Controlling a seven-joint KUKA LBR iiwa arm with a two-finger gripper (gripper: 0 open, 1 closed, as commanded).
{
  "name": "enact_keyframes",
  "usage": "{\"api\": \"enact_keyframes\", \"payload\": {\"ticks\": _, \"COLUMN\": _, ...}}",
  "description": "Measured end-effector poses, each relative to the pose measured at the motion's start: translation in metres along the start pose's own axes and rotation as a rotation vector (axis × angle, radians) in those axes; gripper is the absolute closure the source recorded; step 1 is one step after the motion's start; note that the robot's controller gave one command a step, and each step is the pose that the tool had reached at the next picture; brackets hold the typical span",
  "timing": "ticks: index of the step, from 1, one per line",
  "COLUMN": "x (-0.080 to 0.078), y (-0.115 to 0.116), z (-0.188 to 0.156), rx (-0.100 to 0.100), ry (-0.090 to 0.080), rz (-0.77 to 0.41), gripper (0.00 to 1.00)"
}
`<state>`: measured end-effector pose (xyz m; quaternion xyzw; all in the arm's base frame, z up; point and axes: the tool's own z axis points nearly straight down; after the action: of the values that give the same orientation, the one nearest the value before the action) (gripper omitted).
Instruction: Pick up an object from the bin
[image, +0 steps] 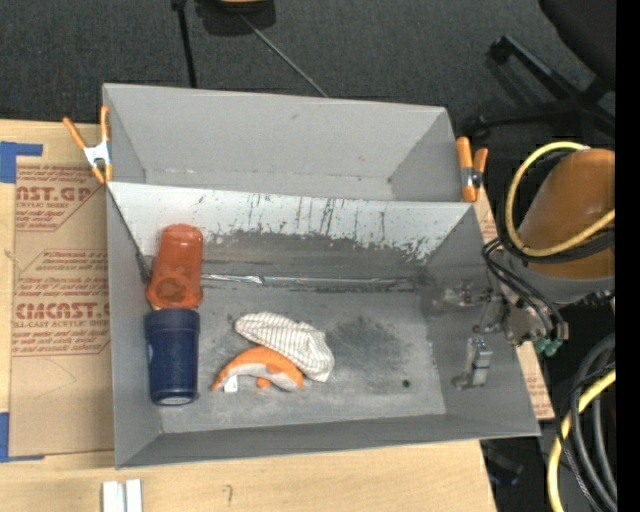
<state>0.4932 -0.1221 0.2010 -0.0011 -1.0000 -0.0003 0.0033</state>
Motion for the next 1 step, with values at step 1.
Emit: {"api": "enact_keyframes", "payload": {"ticks": 1, "x": -0.0016, "y": 0.0006, "z": -0.0046, "rx": 0.001, "ry": -0.008, "rz": -0.002, "gripper": 0.0}}
